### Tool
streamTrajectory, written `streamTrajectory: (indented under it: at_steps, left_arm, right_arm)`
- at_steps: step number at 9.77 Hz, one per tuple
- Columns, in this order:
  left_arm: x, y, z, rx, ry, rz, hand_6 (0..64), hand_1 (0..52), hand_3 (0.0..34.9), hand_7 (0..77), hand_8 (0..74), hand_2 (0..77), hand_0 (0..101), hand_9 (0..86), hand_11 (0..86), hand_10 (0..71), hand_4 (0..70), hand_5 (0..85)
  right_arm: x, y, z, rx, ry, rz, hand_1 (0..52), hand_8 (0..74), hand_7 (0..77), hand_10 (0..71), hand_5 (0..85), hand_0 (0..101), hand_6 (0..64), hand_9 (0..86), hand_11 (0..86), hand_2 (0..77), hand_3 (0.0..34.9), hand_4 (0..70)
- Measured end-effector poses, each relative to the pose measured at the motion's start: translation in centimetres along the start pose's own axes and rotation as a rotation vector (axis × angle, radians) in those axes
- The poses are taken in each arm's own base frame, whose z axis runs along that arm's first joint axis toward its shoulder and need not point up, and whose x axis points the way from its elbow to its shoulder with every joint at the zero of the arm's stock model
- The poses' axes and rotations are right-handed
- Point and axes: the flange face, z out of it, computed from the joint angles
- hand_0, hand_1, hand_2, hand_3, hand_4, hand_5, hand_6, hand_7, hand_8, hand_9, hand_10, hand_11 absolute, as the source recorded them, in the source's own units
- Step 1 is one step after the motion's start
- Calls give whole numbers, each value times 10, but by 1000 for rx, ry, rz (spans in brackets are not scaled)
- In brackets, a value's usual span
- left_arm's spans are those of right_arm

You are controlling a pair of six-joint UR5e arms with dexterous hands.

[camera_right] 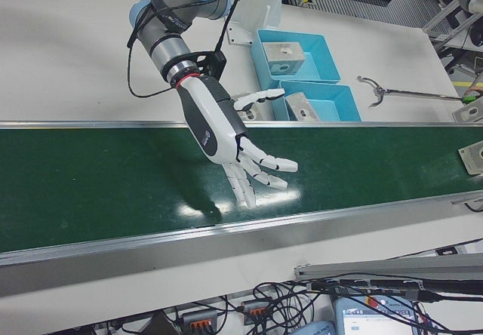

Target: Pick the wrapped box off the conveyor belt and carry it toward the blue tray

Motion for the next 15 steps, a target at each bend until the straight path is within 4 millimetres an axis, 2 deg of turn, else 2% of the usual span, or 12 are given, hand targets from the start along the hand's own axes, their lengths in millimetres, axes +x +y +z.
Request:
streamTrajectory:
  at_steps: [6, 7, 15]
  left_arm:
    - [0, 0, 0, 0, 0, 0, 0, 0, 0, 5, 5, 11, 0, 5, 0, 5, 0, 5]
    - [0, 0, 0, 0, 0, 0, 0, 0, 0, 5, 5, 11, 0, 0, 0, 0, 0, 5]
    - [0, 0, 0, 0, 0, 0, 0, 0, 0, 5, 5, 11, 0, 0, 0, 0, 0, 5]
  right_arm:
    - [13, 2, 0, -2, 18, 3, 109, 0, 202, 38, 235, 434, 0, 27, 71, 147, 302, 136]
    - [14, 2, 0, -3, 19, 3, 109, 0, 213, 38, 262, 435, 0, 22, 71, 164, 302, 147]
    - [20, 3, 0, -3, 28, 5, 109, 0, 207, 54, 267, 435, 0, 22, 71, 180, 303, 180]
